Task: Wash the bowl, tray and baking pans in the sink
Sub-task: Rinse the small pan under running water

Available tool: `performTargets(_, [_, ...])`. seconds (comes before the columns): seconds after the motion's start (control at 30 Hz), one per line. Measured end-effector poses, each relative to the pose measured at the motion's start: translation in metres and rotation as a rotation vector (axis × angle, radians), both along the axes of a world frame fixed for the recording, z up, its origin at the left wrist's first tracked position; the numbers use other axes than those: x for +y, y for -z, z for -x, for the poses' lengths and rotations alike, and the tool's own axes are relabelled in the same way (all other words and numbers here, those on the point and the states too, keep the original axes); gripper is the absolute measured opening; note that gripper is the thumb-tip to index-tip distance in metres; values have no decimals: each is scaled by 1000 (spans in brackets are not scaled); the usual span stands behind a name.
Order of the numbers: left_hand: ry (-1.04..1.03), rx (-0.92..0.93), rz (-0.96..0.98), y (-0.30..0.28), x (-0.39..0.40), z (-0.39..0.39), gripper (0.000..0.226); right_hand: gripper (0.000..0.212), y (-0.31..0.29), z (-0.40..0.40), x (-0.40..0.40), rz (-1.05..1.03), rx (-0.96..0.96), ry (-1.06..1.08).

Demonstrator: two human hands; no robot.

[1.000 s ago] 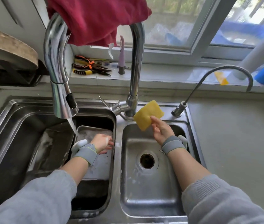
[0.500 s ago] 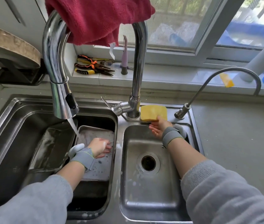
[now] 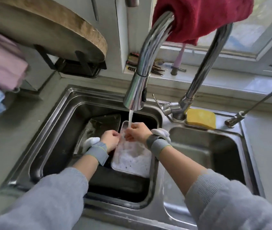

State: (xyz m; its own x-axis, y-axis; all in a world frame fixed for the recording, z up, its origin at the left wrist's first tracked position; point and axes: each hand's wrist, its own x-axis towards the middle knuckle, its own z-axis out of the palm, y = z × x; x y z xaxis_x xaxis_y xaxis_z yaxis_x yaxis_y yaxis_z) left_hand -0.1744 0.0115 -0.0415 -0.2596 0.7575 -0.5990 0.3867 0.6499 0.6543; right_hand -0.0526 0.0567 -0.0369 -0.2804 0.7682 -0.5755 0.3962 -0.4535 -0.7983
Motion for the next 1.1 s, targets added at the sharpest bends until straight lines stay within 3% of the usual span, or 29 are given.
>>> performTargets(0.1, [375,304,5,5,-27,12,18,27,6,18,3,33,6,73])
performTargets(0.33, [1019,583,74,56,-55,15,52,27,40,19,-6,62,-201,127])
performTargets(0.43, [1209,841,10,65,-51,16,60,8,59,9,-16,-42,-419,-106])
performTargets(0.5, [1270,948,-62,68,-51,18,53,26,73,1,-23,-99,-595,-377])
performTargets(0.6, [1381,1064,-179,69,-47,20,50,30,85,-2,-38,-79,-828,-815])
performTargets(0.67, [1443,1088,-201,62,-46,22,43,30,97,3,-49,-20,-935,-938])
performTargets(0.77, [1505,1103,-235,42,-34,29,37,24,114,10,-61,10,-947,-945])
performTargets(0.97, [1477,932,-438,26,-12,45,26,14,102,8,-68,-120,-846,-701])
performTargets(1.1, [1341,736,-501,9,4,46,20,20,63,3,-72,-243,-667,-543])
